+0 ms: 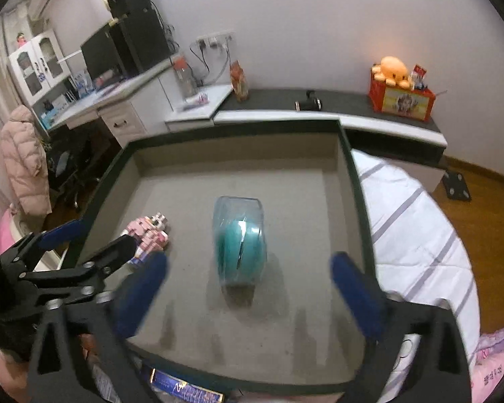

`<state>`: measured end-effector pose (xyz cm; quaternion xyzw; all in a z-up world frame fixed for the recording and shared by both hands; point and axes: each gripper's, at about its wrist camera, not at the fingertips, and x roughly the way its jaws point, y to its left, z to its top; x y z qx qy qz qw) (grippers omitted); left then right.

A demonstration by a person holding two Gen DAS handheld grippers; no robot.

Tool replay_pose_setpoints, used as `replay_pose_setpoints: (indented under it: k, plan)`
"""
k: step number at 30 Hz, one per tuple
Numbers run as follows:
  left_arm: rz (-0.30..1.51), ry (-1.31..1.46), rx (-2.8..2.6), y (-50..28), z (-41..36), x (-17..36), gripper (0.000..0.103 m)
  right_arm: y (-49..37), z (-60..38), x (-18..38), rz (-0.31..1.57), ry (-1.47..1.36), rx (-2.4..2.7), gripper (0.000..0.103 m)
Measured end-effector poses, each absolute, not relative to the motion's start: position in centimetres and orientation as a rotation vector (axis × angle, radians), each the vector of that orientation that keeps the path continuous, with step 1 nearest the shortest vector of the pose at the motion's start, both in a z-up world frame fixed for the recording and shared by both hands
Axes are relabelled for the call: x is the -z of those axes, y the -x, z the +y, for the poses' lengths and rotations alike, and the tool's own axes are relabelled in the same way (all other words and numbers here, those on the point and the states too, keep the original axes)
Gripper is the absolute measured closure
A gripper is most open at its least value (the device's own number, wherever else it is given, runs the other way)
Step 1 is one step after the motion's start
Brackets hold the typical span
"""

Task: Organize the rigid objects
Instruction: 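Withdraw both tools from the box back over the table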

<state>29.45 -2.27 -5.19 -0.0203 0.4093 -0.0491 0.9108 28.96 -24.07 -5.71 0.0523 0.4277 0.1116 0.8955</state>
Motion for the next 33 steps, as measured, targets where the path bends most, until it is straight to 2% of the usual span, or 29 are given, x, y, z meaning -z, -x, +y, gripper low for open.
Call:
replay_pose_setpoints:
  k: [9,14,26,33]
  plan:
    - [0.705,0.059,0.089,-22.3,-0.7,1.2,0.000,-23.6,-25.0,1.6,0.763,-0.140,-0.187,0.000]
    - [0.643,0.065,0.083,-17.5,0.0,-0.4,0.000,-17.3,-25.6,-1.1,0.658,-0.166,-0.179,0.000]
    - [0.520,0.050,0.033,-5.7,0.5,-2.7,0.000,-4.9,-25.4,-3.0,0.506,-0.177,-0.148,0.000]
    - [0.465,0.002,0.009,-0.6,-0.8,-3.8,0.000,-0.8,-24.5,-3.1,0.453,-0.154,-0.119,0.000]
